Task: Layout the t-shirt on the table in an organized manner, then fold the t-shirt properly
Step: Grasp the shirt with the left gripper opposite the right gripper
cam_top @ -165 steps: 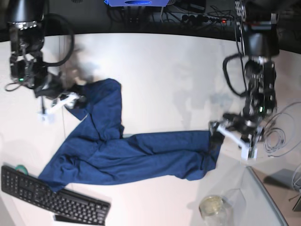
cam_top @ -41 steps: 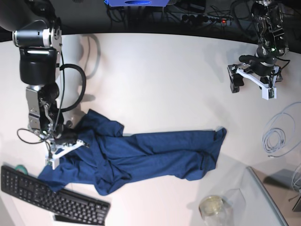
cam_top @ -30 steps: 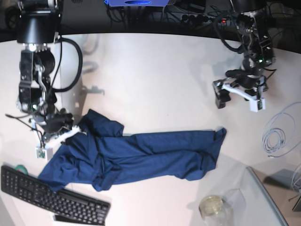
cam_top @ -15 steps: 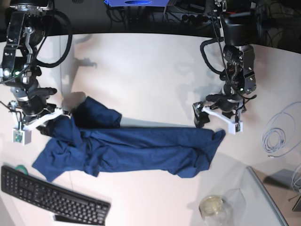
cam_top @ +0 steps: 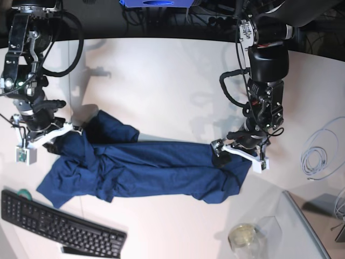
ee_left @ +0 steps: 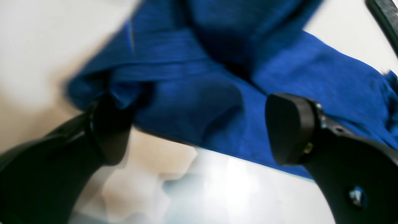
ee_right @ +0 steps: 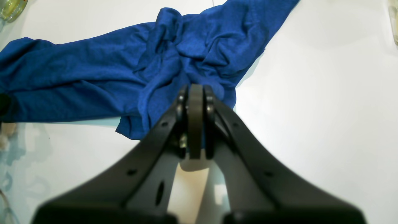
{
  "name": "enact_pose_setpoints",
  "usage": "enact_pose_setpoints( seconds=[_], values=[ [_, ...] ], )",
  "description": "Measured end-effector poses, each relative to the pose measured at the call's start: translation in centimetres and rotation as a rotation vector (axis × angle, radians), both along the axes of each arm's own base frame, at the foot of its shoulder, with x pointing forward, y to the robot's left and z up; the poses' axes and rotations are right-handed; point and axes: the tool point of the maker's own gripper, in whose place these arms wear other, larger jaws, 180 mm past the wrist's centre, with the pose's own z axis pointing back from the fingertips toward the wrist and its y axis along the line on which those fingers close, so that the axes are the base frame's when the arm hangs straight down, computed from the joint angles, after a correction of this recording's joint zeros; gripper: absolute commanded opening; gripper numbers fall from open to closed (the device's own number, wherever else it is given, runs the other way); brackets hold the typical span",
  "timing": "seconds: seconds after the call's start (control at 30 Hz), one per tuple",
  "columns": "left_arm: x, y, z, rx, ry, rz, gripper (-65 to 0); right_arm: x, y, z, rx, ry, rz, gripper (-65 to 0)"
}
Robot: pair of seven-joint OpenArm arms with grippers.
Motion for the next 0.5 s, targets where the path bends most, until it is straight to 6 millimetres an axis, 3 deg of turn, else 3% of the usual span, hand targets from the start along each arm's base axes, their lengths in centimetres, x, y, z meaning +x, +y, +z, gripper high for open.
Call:
enact_pose_setpoints(
  seconds=[0.07,0.17,0.23,0.27,0.5],
  values=[
    [-0.1,0.0,-0.1,-0.002,0.002,-0.001,-12.2,0.0,0.0,0.0,0.000,0.000,0.000,-65.0],
    [-0.4,0.4,-0.4,0.006,0.009,0.009,-38.3,0.0,0.0,0.0,0.000,0.000,0.001,-65.0],
    [-0.7,0.5,-0.6,0.012,0.020,0.008,-59.9,0.0,0.0,0.0,0.000,0.001,0.001,-65.0],
    [-1.0,0.6,-0.6,0.019,0.029,0.000,-65.0,-0.1,0.0,-0.1,0.001,0.002,0.001,-65.0],
    [-4.2,3.8,4.7,0.177,-0.001,-0.074,-65.0,-1.0,0.1,-0.1,-0.007,0.012,0.005,-65.0]
  ],
)
